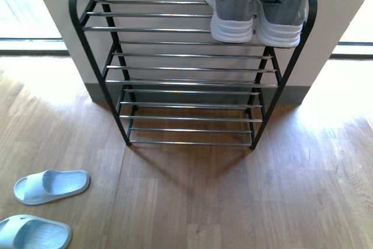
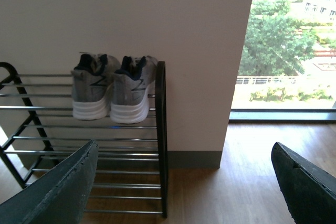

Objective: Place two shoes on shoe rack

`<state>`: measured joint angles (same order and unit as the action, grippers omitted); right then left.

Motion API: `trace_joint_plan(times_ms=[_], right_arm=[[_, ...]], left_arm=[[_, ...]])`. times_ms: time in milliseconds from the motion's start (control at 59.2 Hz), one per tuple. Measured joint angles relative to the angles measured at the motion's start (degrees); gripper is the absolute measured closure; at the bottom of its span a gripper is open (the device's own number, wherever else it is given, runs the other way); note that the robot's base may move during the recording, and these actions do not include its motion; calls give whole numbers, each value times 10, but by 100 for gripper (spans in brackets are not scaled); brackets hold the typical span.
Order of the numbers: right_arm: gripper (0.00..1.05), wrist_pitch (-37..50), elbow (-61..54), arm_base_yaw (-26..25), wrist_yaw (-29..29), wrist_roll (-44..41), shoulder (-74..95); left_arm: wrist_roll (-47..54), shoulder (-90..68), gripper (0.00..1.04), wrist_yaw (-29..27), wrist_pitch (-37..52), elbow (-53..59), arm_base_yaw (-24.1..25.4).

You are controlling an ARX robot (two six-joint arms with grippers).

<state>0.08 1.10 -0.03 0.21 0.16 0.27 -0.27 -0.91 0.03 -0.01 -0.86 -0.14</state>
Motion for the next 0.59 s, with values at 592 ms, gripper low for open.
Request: trace_joint_plan(times_ms=[592], right_arm=[[9, 0, 0, 0, -2, 0, 0]], left_arm=[[0, 0, 9, 0, 0, 0, 0]])
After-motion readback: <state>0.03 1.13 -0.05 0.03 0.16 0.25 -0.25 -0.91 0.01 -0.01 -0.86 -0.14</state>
